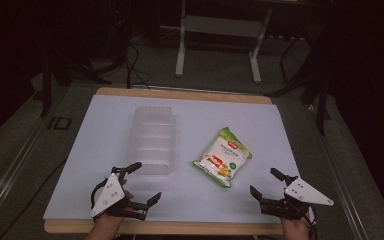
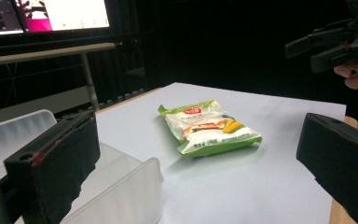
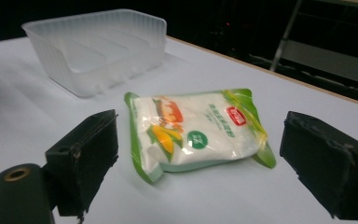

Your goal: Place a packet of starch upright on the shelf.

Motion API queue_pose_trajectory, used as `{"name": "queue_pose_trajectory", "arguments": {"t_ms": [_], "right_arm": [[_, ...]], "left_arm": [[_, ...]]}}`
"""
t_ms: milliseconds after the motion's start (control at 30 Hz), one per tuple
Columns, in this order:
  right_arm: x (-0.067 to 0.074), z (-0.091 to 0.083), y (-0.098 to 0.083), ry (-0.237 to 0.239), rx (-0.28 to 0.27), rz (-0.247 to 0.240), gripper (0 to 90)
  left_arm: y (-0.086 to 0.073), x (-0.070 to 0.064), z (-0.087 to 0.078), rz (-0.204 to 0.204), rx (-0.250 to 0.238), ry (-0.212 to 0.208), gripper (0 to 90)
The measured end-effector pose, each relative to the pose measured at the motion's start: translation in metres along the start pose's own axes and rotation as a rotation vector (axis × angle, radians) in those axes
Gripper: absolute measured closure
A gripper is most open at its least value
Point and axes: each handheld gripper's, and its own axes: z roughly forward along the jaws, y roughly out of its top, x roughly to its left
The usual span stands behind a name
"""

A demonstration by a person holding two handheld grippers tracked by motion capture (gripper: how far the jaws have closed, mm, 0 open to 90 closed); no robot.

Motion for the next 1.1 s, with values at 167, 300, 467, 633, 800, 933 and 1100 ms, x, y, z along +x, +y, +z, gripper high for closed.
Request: {"name": "queue_pose_trajectory", "arguments": {"t_ms": [167,300,467,633,800,933,1100], "right_arm": [[0.003,-0.002,0.002,0.001,-0.015,-0.015,11.2],[0.006,-0.002,0.004,0.016,-0.008,-0.040,11.0],[0.011,-0.001,0.007,0.041,0.000,-0.067,10.7],[0.018,-0.007,0.017,0.079,-0.039,-0.080,10.7],[0.022,-0.009,0.031,0.124,-0.084,-0.063,10.6],[0.015,-0.011,0.048,0.163,-0.102,-0.075,10.7],[0.003,-0.016,0.065,0.186,-0.178,-0.045,14.1]], "left_arm": [[0.000,-0.002,0.000,0.004,0.004,0.007,0.0],[-0.001,-0.003,0.001,0.007,0.008,0.004,0.0],[-0.001,-0.004,0.002,0.005,-0.001,0.000,0.0],[-0.001,-0.005,0.003,0.006,-0.009,-0.001,0.0],[-0.001,-0.009,0.006,0.014,0.006,-0.016,0.0],[-0.002,-0.011,0.007,0.023,0.013,-0.021,0.0],[-0.001,-0.010,0.006,0.025,0.007,-0.017,0.0]]}}
